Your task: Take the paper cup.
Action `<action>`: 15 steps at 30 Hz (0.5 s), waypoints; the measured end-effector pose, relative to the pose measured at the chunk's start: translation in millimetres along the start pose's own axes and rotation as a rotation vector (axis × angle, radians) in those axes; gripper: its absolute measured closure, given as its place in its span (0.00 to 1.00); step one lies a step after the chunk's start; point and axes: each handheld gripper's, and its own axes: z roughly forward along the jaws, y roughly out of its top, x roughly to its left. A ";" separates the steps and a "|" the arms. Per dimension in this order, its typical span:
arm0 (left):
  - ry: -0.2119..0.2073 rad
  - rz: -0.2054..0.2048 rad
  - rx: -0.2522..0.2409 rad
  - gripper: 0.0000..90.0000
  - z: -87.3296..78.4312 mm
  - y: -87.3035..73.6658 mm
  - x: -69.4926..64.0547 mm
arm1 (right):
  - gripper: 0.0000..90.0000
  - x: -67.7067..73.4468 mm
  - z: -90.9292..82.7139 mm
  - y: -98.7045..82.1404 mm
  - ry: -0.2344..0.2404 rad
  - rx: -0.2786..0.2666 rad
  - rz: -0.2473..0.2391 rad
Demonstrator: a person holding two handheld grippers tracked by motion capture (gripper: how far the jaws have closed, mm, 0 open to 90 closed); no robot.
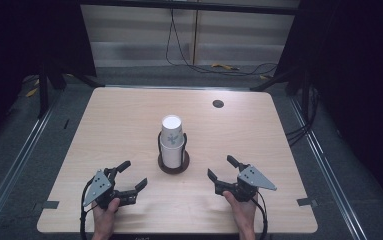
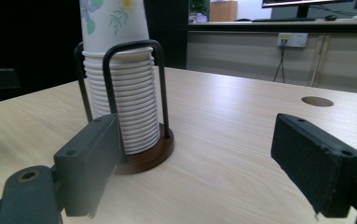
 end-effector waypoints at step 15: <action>0.003 0.015 -0.001 0.18 -0.1 -0.1 -1.2 | 0.21 4.4 17.2 23.9 0.114 0.009 -0.021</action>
